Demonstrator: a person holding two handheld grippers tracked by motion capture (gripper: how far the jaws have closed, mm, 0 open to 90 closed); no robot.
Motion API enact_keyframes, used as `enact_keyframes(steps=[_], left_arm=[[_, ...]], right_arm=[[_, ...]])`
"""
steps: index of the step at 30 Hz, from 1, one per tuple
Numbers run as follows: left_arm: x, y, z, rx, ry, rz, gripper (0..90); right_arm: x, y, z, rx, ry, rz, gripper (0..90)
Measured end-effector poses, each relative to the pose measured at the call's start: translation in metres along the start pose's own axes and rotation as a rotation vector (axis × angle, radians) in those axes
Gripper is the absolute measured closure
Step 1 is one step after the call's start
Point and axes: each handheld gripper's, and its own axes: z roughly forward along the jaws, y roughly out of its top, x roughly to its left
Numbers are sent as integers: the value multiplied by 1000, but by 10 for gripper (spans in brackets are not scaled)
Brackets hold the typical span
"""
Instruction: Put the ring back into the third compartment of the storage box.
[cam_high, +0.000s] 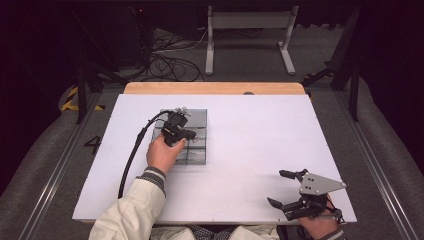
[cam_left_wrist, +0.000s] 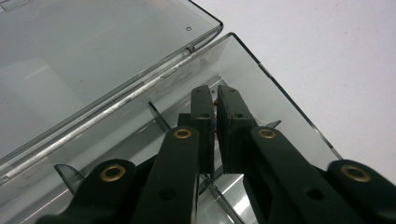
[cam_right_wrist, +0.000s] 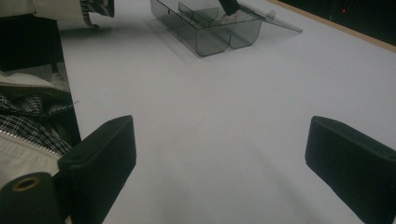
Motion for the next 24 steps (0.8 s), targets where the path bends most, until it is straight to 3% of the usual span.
enact_keyframes(steps=[8, 12, 24], left_arm=[[0, 0, 2, 1, 0, 8, 849], [0, 0, 0, -49, -34, 24, 620], [-9, 0, -20, -133, -9, 82, 507]], right_arm=[[0, 0, 0, -1, 2, -2, 94], [0, 0, 1, -1, 3, -4, 94], [0, 0, 1, 0, 4, -4, 94]])
